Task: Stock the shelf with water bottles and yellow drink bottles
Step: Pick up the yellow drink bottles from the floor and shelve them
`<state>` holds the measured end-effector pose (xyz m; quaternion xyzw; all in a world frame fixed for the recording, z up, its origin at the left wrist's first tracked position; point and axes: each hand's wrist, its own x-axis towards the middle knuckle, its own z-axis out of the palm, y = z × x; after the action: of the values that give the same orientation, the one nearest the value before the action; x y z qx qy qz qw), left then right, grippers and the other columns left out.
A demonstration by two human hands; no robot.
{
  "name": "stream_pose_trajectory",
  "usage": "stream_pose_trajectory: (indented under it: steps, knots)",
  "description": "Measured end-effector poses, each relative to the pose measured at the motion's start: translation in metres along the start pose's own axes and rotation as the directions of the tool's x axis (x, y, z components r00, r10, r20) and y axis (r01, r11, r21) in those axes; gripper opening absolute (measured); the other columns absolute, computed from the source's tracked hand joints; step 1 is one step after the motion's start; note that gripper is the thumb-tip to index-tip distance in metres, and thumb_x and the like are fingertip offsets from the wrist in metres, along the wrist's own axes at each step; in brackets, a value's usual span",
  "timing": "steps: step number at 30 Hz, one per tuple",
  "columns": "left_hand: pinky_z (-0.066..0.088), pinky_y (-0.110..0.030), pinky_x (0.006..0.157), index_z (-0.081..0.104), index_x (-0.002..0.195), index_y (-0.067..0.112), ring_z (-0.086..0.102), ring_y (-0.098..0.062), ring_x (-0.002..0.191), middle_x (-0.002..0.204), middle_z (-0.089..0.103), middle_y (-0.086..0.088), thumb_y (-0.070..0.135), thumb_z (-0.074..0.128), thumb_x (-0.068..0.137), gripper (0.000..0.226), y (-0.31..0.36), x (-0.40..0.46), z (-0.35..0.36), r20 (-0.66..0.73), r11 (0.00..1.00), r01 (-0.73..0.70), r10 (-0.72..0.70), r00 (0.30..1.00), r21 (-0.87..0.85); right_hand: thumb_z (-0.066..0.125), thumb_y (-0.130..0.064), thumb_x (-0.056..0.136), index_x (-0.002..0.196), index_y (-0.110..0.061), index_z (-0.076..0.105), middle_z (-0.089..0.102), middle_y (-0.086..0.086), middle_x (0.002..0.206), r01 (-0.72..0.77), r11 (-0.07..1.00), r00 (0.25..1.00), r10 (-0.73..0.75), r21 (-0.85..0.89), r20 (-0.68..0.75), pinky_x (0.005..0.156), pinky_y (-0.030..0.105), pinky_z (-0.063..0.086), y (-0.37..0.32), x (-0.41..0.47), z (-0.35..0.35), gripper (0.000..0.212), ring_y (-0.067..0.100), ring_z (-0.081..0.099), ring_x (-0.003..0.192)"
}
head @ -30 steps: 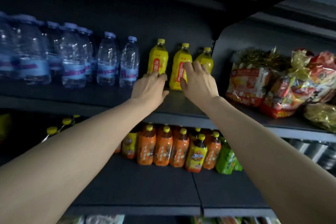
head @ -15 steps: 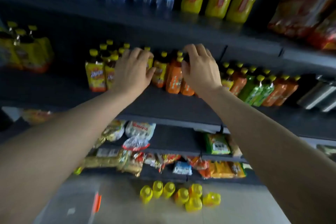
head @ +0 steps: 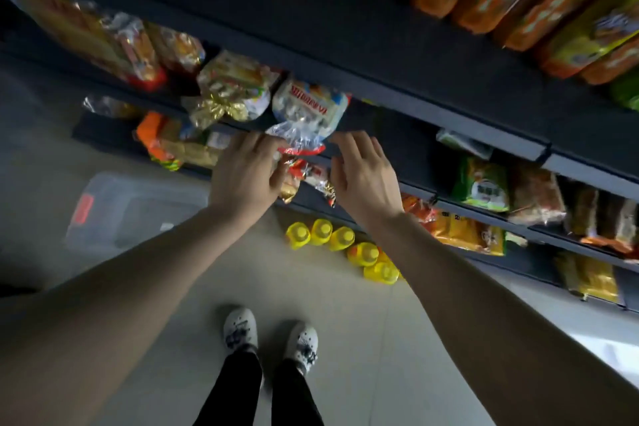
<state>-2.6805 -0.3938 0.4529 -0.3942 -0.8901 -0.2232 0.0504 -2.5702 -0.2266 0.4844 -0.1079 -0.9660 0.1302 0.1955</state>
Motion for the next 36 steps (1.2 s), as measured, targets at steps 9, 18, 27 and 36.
stream_pose_trajectory:
  steps: [9,18,27,36]
  knots:
    - [0.052,-0.042,0.080,0.064,0.115,0.014,0.059,-0.034,0.097,0.109,0.064,-0.008,0.022,0.076,0.079,0.039,-0.067,-0.124,0.204,0.294,0.978,0.208,-0.188,0.937,-0.037,0.062,-0.004,0.086,0.118,-0.007,0.059,0.058,0.013,0.108,-0.113,0.992,0.957,0.096,0.049,0.272,0.075,0.039,0.050,0.069,-0.104,0.195,0.033,0.034,0.056,0.097]
    - [0.052,-0.039,0.071,0.065,0.115,0.015,0.060,-0.036,0.093,0.108,0.065,-0.009,0.022,0.084,0.071,0.049,-0.127,-0.203,0.390,0.464,0.940,0.341,-0.312,0.829,0.022,0.070,-0.022,0.088,0.133,-0.012,0.049,0.053,0.014,0.125,-0.256,0.966,0.828,0.242,-0.043,0.505,0.082,0.044,0.049,0.130,-0.189,0.379,0.051,0.039,0.054,0.112]
    - [0.050,-0.041,0.092,0.040,0.143,0.024,0.051,-0.029,0.122,0.138,0.050,-0.005,0.039,0.076,0.082,0.073,-0.159,-0.198,0.533,0.612,0.890,0.456,-0.379,0.694,0.034,0.063,-0.038,0.094,0.143,-0.008,0.039,0.055,0.016,0.131,-0.325,0.941,0.809,0.326,-0.091,0.489,0.093,0.043,0.045,0.181,-0.221,0.494,0.062,0.035,0.052,0.120]
    - [0.050,-0.042,0.097,0.031,0.150,0.029,0.051,-0.030,0.126,0.147,0.047,-0.004,0.039,0.079,0.079,0.086,-0.171,-0.174,0.603,0.704,0.910,0.414,-0.296,0.646,0.004,0.069,-0.047,0.086,0.112,-0.005,0.056,0.071,0.016,0.091,-0.307,0.951,0.869,0.293,-0.030,0.398,0.059,0.034,0.054,0.198,-0.230,0.522,0.050,0.035,0.070,0.083]
